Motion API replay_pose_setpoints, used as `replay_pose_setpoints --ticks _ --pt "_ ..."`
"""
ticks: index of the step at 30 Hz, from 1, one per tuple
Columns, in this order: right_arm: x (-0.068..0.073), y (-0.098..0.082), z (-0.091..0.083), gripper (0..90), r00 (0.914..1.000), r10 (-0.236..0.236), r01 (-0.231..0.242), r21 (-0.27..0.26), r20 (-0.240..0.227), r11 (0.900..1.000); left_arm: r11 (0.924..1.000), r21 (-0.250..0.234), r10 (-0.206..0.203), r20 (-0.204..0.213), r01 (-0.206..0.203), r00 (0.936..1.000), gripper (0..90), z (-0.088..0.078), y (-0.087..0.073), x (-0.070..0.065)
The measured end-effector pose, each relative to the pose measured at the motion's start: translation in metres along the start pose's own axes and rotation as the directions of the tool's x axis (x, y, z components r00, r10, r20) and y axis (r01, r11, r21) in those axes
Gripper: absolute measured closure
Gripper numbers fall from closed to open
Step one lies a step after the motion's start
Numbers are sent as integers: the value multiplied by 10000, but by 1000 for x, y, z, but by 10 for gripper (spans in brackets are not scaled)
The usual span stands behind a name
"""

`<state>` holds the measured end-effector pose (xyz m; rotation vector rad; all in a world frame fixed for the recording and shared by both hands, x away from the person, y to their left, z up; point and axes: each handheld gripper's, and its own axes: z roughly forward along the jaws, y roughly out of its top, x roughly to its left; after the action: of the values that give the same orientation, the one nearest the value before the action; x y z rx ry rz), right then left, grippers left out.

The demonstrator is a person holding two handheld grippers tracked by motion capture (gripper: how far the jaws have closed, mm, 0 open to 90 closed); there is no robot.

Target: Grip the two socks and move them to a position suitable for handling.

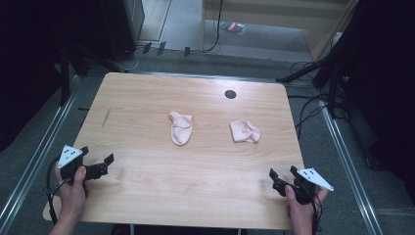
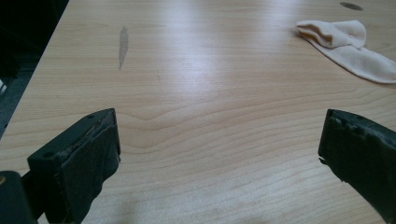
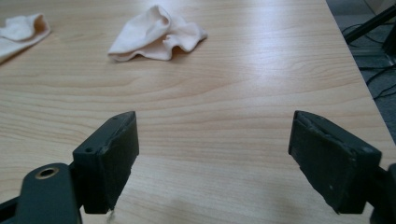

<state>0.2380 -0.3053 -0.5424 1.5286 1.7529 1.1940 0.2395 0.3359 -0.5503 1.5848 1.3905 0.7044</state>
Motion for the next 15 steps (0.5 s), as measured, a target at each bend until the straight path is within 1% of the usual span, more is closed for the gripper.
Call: replay_pose_setpoints --ticks 1,3,5,6,7,8,9,10,11,12,13,15 --pt "0 0 0 170 10000 0 0 0 0 10000 10000 0 0 0 0 10000 0 0 0 0" --pt "2 1 -1 170 9999 27 -29 -70 -166 10000 10000 32 -45 -18 45 10000 0 1 0 1" --pt "7 3 -3 171 9997 -117 114 -134 -217 9998 9999 101 -101 -51 101 9999 0 2 1 1" --pt "13 7 -4 171 9993 -158 151 -207 -334 9997 9999 101 -111 -65 112 9999 0 2 1 1" --pt "13 7 -4 171 9993 -158 151 -207 -334 9997 9999 101 -111 -65 112 9999 0 2 1 1" --pt "17 9 -4 169 9987 -173 159 -293 -477 9994 9999 106 -110 -72 111 9999 0 2 1 1" --pt "20 11 -4 164 9982 -147 131 -288 -588 9995 9999 107 -122 -79 122 9999 0 1 1 1" --pt "28 17 -3 164 9969 -94 76 -233 -780 9997 9999 92 -75 -35 75 10000 0 1 0 1" --pt "28 17 -3 164 9969 -94 76 -233 -780 9997 9999 92 -75 -35 75 10000 0 1 0 1" --pt "39 24 -1 163 9954 -297 283 -173 -909 9995 9999 103 -58 -7 58 10000 0 1 0 0" --pt "39 24 -1 163 9954 -297 283 -173 -909 9995 9999 103 -58 -7 58 10000 0 1 0 0" --pt "50 29 3 173 9939 -504 499 -72 -984 9987 9999 152 -11 33 10 10000 0 1 1 0"
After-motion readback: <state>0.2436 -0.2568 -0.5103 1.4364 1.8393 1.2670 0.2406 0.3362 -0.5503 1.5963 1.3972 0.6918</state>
